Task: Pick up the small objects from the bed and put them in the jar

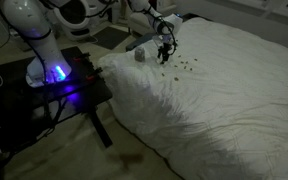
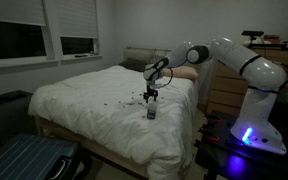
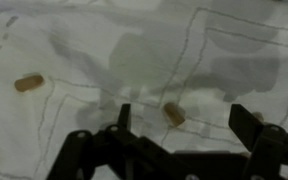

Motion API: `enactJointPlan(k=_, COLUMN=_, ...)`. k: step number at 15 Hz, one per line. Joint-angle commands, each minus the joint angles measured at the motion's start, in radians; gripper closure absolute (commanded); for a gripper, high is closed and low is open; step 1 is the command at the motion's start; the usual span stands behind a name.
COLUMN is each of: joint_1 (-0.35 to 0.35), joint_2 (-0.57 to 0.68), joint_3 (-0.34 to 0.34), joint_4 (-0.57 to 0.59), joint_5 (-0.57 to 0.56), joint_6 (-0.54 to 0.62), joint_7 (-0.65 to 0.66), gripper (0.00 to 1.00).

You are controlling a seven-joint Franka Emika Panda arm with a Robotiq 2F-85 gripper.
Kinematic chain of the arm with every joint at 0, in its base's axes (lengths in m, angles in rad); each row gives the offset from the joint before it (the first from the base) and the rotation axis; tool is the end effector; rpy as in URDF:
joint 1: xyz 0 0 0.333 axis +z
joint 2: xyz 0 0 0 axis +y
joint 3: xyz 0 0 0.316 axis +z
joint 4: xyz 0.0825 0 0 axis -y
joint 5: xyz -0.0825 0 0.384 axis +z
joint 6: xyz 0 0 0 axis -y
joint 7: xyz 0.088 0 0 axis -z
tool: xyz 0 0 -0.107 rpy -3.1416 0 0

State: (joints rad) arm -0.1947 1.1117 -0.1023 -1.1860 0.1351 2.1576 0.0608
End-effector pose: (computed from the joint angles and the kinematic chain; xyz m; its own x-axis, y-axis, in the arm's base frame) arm 0.7094 -0.1911 0.0896 0.9167 -0.3764 -0.1343 -0.3800 -0.9250 -0.0015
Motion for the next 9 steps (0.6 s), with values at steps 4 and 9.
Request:
enactJointPlan(k=4, joint_1=-0.004, joint_2=0.042, joint_3=0.003, joint_4=0.059, joint_5=-0.021, joint_6=0.018, joint_7=0.005, gripper=0.12)
enactJointPlan(k=9, joint_1=-0.006, joint_2=0.053, joint_3=0.004, joint_4=0.07, joint_5=-0.019, joint_6=0.03, joint_7=0.006, gripper=0.58)
